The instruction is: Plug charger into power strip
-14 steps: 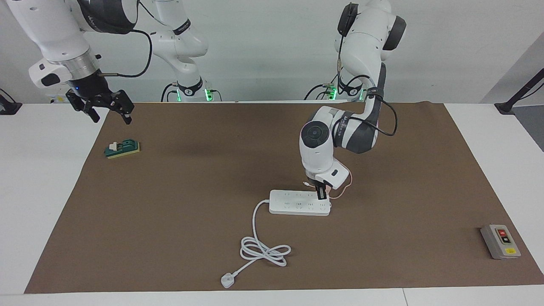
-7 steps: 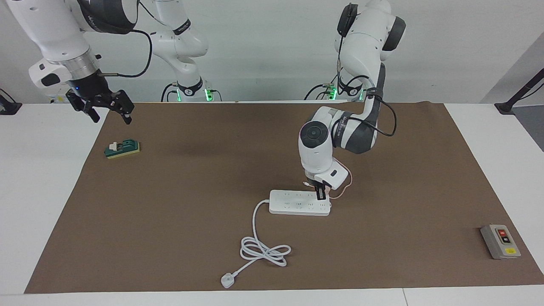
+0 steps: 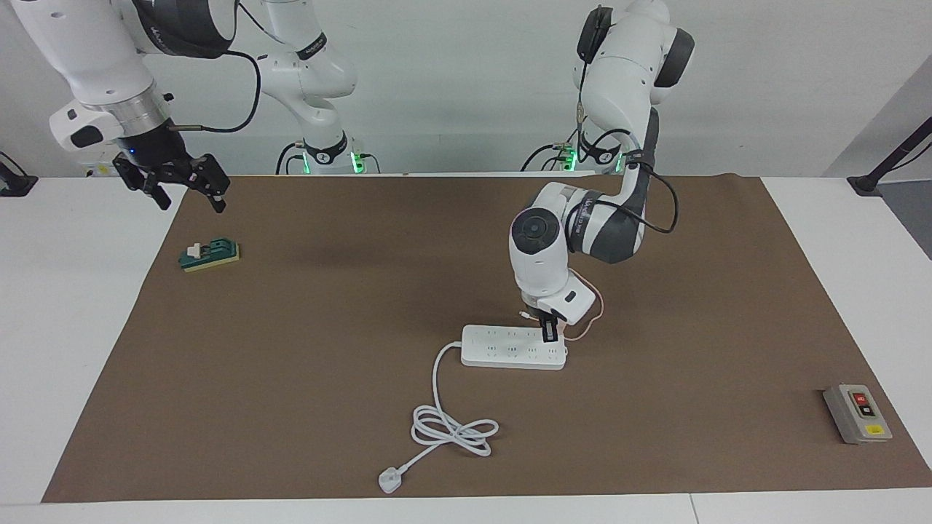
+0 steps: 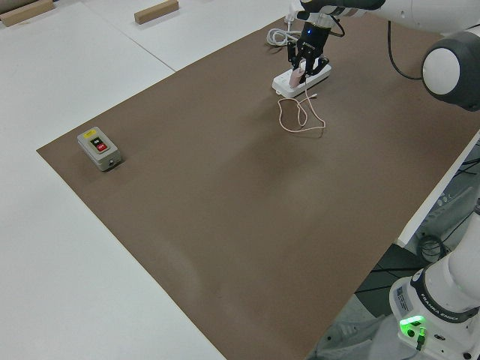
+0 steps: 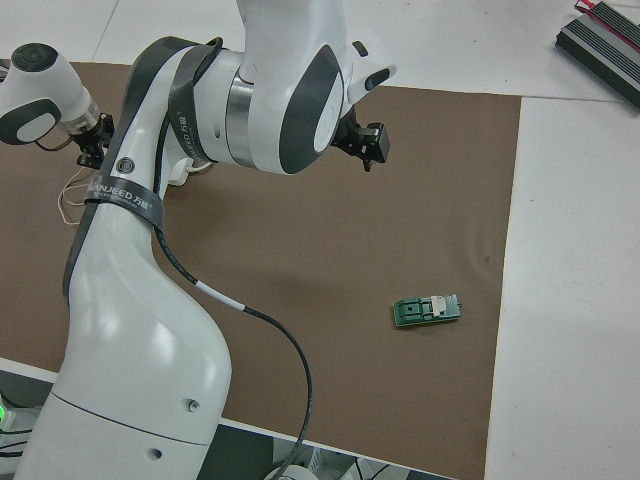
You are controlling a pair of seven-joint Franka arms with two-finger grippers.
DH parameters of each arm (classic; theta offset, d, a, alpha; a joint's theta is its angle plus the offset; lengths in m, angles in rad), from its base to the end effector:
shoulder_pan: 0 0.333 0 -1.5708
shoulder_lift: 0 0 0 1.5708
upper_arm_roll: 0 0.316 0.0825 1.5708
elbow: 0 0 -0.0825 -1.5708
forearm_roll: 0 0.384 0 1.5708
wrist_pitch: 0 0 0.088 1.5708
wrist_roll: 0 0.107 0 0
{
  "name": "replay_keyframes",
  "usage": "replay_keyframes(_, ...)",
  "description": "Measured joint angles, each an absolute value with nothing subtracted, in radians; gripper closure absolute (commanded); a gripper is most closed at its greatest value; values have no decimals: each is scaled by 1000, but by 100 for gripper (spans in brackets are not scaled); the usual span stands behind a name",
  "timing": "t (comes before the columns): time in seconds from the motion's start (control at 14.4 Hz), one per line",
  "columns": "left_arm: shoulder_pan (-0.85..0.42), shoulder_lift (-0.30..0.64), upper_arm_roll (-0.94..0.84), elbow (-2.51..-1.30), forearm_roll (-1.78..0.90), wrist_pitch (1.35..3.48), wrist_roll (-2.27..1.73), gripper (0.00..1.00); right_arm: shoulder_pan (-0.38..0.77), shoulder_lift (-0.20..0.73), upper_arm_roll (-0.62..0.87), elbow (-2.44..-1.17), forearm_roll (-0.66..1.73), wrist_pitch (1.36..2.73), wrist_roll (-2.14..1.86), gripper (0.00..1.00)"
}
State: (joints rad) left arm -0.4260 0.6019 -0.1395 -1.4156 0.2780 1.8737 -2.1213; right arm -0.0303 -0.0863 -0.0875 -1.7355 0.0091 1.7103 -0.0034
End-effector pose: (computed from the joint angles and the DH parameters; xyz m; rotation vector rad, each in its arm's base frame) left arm 0.6126 -0.3432 0.3409 -2.1935 -1.9891 -0.2134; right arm 0.5348 -0.0643 0.6055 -3.1220 0.1802 -0.0964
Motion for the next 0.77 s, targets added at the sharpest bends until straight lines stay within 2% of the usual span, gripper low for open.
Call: replay_keyframes(0.77, -428, 612, -139, -1407, 289, 1873, -2119, 100, -30, -86, -87, -1735, 9, 1710, -3, 0)
